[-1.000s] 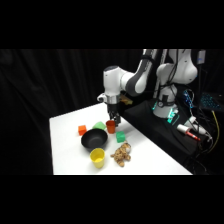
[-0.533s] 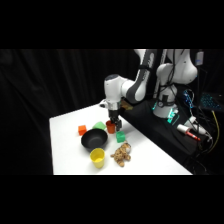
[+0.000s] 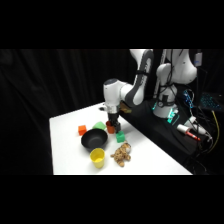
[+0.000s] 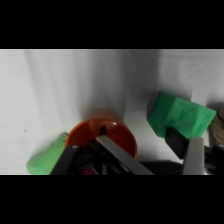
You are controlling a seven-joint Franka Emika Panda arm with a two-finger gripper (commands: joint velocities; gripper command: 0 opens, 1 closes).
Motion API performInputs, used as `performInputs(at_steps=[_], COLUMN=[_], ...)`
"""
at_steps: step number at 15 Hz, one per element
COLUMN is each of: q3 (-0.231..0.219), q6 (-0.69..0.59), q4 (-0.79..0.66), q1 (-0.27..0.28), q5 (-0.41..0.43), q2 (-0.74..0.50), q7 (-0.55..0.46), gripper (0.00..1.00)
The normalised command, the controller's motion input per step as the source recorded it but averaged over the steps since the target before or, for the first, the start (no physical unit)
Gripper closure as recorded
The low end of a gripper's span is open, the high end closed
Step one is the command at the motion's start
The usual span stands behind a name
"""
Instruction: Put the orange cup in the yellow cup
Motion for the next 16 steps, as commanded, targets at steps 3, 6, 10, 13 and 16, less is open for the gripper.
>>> performInputs(at_steps=[3,6,10,13,16], q3=[0.039,0.011,-0.027,-0.082,-0.151], q6=[0.08,0.06,0.03,-0.06,-0.22], q4=[0.12,0.09,0.07,0.05,0.02], q1=[-0.015,0.010,0.024,0.066,0.140], q5=[0.064,0.016,-0.033,-0.123,-0.248], q2=[0.09,0.05,0.01,-0.04,-0.20], q7=[-0.01,0.01,0.03,0.09,0.17], gripper=[0.57,0.82,0.99,0.95,0.95])
